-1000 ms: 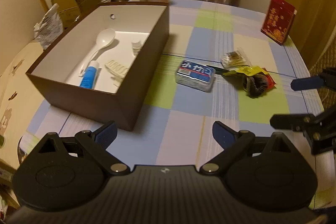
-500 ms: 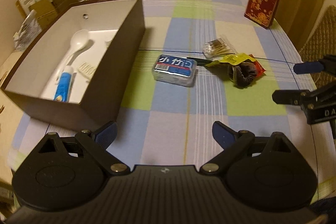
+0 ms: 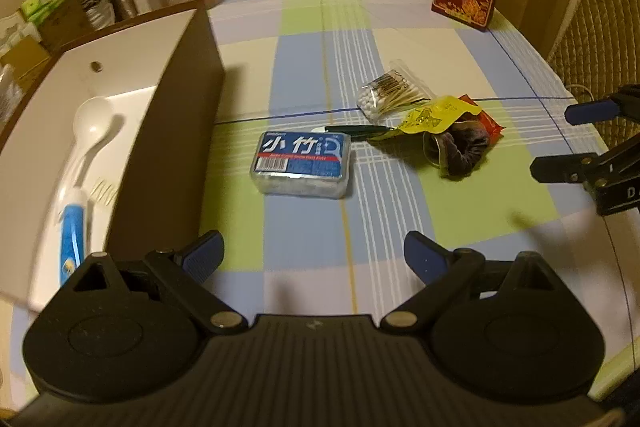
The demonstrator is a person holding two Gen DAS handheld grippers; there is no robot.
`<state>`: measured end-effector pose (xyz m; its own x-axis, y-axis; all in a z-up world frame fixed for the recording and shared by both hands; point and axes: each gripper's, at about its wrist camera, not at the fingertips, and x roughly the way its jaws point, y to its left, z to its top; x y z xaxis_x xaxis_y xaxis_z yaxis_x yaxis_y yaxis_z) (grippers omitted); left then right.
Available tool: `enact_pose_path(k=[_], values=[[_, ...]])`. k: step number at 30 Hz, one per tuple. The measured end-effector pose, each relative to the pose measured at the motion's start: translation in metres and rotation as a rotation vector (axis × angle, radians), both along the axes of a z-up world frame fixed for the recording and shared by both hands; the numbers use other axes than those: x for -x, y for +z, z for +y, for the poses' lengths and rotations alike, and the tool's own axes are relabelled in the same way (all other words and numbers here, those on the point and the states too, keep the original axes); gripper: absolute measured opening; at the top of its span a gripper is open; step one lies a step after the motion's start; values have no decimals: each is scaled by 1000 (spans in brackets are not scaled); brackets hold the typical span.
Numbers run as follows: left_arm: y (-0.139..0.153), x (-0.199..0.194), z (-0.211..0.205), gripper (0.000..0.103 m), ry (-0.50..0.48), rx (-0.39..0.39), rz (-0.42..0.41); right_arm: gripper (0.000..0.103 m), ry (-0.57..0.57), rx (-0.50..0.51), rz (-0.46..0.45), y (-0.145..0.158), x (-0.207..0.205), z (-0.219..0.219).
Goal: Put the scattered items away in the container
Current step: 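Grasp the blue floss-pick box with the left tool while the right tool grasps the yellow pouch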
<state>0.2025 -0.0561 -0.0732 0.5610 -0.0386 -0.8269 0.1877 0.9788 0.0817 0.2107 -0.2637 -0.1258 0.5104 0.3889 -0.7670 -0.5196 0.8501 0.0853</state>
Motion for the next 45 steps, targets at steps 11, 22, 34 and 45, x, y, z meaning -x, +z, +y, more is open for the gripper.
enact_pose_path(k=[11, 22, 34, 45], values=[[-25, -70, -1, 95, -63, -32, 67, 96, -87, 6, 63, -16, -31, -9], [-58, -127, -8, 95, -98, -69, 169, 96, -152, -26, 89, -20, -53, -28], [-65, -118, -15, 84, -105, -102, 169, 83, -378, -599, 404, -31, -88, -62], [-60, -76, -7, 84, -59, -79, 192, 55, -550, -857, 675, -68, -112, -60]])
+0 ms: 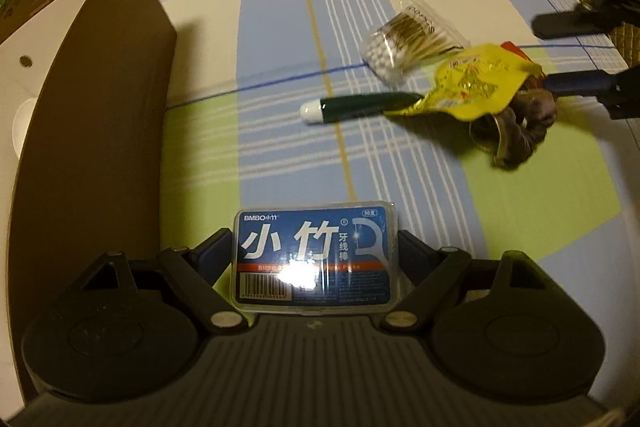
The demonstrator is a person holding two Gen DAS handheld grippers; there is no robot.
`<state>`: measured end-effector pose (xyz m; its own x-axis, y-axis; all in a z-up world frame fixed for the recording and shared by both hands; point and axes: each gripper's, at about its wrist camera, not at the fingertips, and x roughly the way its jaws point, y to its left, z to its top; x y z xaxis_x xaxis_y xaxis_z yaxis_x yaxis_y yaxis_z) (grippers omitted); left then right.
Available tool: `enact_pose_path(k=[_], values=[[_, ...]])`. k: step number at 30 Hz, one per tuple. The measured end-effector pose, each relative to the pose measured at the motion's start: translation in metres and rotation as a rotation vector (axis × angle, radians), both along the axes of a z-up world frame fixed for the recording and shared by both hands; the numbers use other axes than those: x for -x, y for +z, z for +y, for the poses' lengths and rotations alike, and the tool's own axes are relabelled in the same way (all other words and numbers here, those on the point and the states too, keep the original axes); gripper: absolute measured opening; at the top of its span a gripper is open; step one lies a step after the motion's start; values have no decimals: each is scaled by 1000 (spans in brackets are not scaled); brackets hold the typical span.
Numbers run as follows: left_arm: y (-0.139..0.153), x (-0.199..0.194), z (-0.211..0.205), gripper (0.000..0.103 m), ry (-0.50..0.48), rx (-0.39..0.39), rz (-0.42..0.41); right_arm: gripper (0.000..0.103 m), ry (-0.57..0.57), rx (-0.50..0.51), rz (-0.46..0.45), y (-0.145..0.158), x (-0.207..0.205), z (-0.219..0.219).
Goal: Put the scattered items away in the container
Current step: 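Grasp the blue floss-pick box with the left tool while the right tool grasps the yellow pouch, then carry floss box and yellow pouch over the box and open both tools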
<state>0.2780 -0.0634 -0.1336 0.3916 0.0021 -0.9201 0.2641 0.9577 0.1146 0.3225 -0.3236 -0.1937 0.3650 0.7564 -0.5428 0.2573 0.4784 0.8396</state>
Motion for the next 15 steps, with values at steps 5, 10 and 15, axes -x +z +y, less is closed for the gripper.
enact_pose_path(k=[5, 10, 15], values=[[0, 9, 6, 84, 20, 9, -10, 37, -17, 7, -3, -9, -5, 11], [-4, 13, 8, 84, 32, 15, -9, 15, -17, 43, -29, -16, -3, 19], [-8, 13, 15, 83, 67, 68, -17, 8, 24, 30, -124, -2, 7, 24]])
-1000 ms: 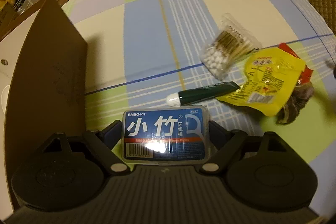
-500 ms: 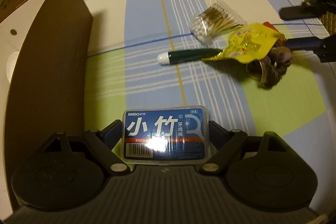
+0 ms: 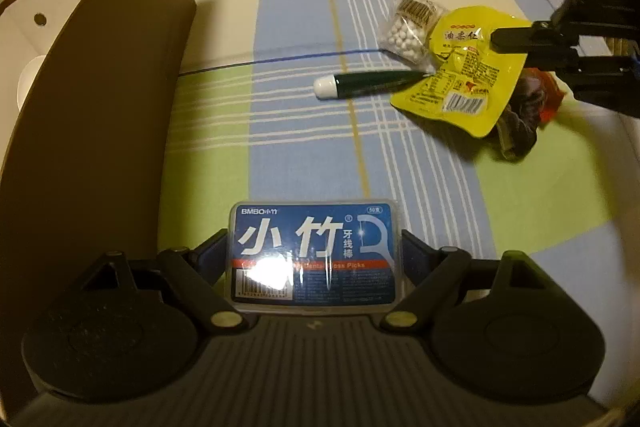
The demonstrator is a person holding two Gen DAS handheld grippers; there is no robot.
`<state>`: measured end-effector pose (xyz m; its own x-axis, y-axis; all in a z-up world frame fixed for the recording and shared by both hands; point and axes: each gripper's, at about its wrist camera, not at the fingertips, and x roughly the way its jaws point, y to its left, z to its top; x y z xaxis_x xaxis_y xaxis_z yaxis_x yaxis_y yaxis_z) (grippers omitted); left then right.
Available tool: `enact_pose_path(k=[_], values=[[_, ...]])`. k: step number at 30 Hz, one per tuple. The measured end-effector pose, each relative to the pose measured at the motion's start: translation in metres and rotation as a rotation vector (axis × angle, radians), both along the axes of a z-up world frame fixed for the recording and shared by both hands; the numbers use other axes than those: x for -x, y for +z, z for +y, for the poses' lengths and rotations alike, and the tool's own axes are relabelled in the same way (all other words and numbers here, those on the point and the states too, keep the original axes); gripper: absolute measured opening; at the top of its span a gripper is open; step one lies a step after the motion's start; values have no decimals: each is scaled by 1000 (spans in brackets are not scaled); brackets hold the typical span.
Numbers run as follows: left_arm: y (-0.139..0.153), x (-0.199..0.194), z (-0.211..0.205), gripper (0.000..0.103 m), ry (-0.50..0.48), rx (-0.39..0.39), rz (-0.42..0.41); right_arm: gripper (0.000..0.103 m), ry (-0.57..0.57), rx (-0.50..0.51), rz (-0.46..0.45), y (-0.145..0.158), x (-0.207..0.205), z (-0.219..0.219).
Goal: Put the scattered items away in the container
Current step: 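Carry floss box and yellow pouch over the box and open both tools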
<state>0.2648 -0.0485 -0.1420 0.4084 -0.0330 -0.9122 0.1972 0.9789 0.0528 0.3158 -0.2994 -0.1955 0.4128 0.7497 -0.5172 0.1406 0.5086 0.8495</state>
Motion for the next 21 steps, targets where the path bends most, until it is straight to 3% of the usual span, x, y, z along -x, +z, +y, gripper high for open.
enact_pose_path(k=[6, 21], values=[[5, 11, 0, 83, -6, 14, -19, 7, 19, -37, -88, 26, 17, -1], [61, 54, 10, 83, -14, 54, -140, 7, 14, -81, -121, 63, 51, 3]])
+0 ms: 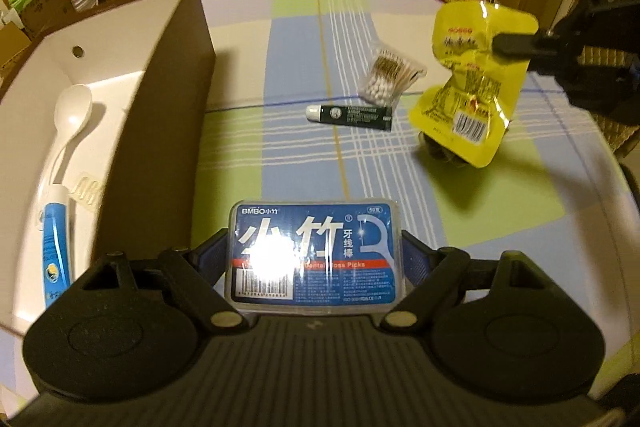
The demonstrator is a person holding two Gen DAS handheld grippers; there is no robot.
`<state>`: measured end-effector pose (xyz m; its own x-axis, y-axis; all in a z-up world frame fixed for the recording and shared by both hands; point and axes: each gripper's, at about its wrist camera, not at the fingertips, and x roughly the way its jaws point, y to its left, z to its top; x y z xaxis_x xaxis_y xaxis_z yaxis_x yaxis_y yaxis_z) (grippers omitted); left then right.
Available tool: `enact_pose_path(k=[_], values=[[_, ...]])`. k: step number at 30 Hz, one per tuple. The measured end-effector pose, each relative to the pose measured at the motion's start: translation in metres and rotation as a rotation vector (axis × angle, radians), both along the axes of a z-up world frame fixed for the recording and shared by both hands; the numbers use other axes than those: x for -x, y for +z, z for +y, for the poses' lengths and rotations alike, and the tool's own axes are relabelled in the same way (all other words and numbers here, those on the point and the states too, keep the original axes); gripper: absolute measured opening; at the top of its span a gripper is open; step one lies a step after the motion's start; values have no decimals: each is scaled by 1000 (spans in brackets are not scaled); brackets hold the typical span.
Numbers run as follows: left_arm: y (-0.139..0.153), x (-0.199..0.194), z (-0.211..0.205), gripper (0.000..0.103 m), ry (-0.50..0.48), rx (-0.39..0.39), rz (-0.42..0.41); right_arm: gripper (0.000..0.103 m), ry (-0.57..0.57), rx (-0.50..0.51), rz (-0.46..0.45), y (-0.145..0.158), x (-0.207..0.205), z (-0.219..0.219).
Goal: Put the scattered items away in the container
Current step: 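Carry floss box and yellow pouch over the box and open both tools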
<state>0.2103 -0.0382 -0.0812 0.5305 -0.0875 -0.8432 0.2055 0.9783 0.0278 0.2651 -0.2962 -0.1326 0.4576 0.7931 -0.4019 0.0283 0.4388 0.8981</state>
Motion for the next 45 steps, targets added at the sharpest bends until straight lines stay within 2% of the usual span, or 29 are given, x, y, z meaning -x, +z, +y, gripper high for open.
enact_pose_path(k=[8, 17, 25, 33, 39, 45], values=[[36, 24, 18, 83, 7, 22, -82, 7, -12, -43, 16, 11, 15, 14], [74, 50, 65, 83, 58, 21, -156, 7, 10, -99, 6, 22, 24, 50], [99, 55, 129, 83, 148, -19, -222, 7, 81, -154, -30, 36, 9, 105], [104, 43, 185, 83, 195, -59, -237, 7, 161, -201, -82, 58, -14, 166], [99, 30, 207, 83, 186, -65, -231, 7, 221, -160, -113, 63, -36, 215], [85, 16, 219, 83, 160, -59, -198, 7, 306, -23, -133, 51, -52, 250]])
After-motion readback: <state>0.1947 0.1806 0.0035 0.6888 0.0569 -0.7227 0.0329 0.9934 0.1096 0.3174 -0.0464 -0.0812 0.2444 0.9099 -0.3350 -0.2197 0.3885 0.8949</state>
